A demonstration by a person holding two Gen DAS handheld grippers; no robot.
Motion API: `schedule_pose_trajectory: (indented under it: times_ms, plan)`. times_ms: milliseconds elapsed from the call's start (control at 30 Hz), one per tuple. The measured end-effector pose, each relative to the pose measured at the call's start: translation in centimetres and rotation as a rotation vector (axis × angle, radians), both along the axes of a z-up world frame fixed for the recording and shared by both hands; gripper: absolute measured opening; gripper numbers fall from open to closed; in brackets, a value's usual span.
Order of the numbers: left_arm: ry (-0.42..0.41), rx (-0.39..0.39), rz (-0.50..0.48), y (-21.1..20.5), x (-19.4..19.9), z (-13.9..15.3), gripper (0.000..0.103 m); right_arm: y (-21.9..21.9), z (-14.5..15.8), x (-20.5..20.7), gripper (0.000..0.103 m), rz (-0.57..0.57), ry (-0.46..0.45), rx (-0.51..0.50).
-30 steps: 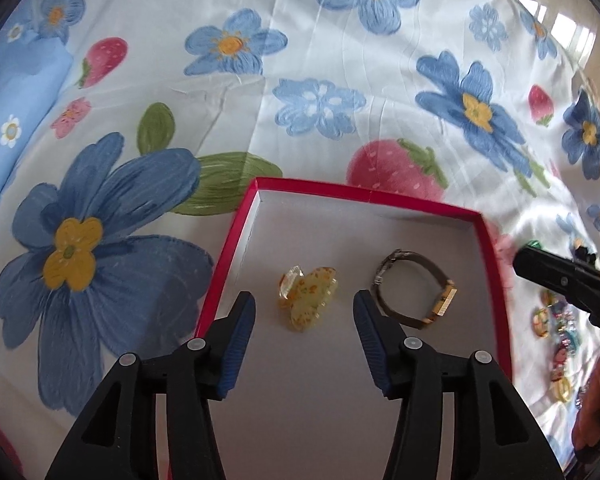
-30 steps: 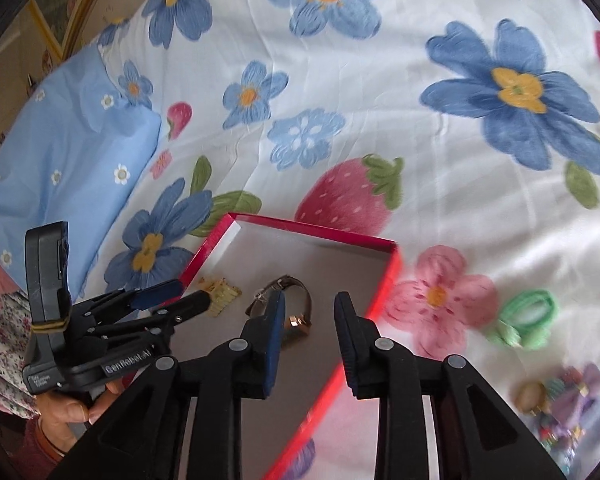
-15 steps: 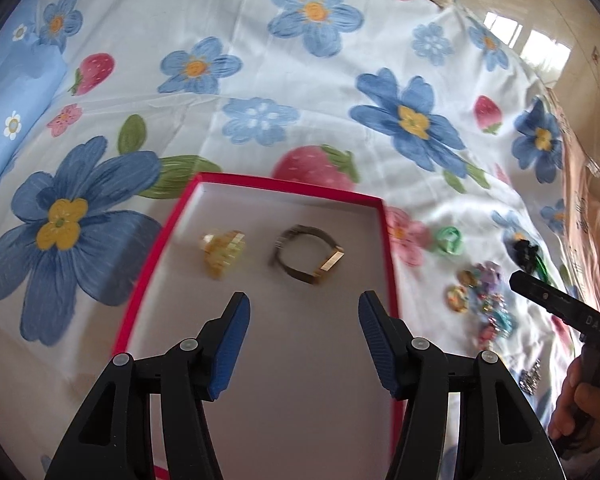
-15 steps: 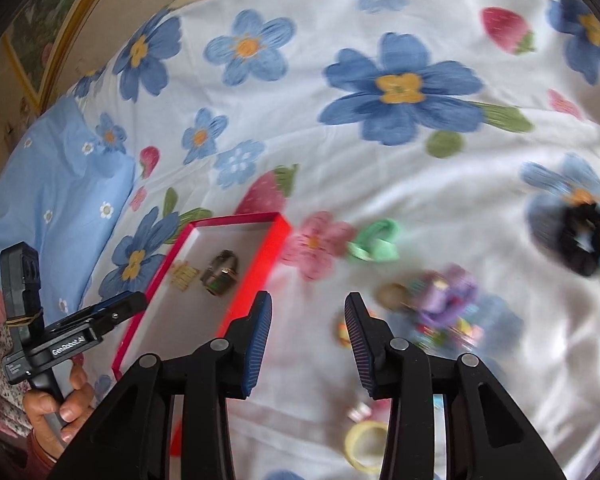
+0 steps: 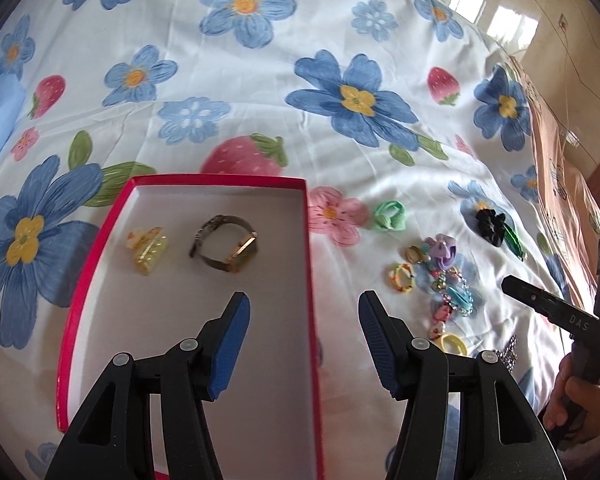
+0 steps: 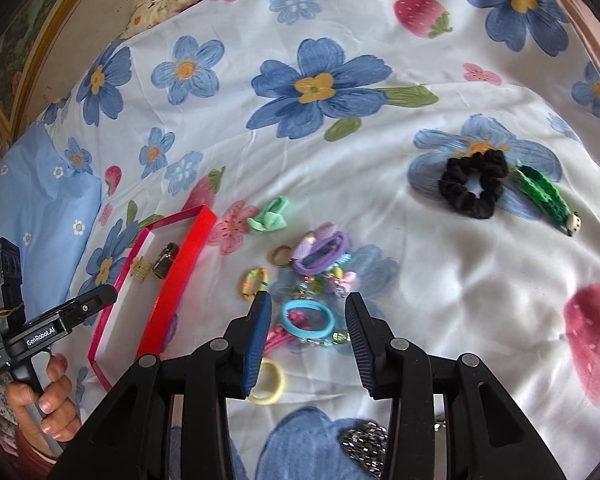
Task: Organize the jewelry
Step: 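Grasp the multicolor beaded ring with the left tool while the right tool grasps the pastel beaded bracelet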
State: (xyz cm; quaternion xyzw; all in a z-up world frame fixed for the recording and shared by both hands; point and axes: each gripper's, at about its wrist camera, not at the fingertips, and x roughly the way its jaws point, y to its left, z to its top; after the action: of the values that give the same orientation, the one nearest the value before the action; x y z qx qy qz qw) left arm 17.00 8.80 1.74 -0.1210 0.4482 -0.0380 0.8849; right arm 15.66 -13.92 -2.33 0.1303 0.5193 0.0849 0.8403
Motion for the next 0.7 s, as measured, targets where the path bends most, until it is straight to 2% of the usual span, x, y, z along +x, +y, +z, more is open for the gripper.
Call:
schedule_pose_trajectory:
  times_ms: [467,700]
  plan:
    - [0.022,0.023,-0.078,-3.8,2.6,-1.0,0.056,-1.9,-0.8,-0.3,0.04,-0.01,0.01,-0.021]
    - [0.046,0.024,-0.111,-5.5,4.4,-2.3,0.056,-1.5,-2.0,0.3,0.039,0.025,0.029,-0.034]
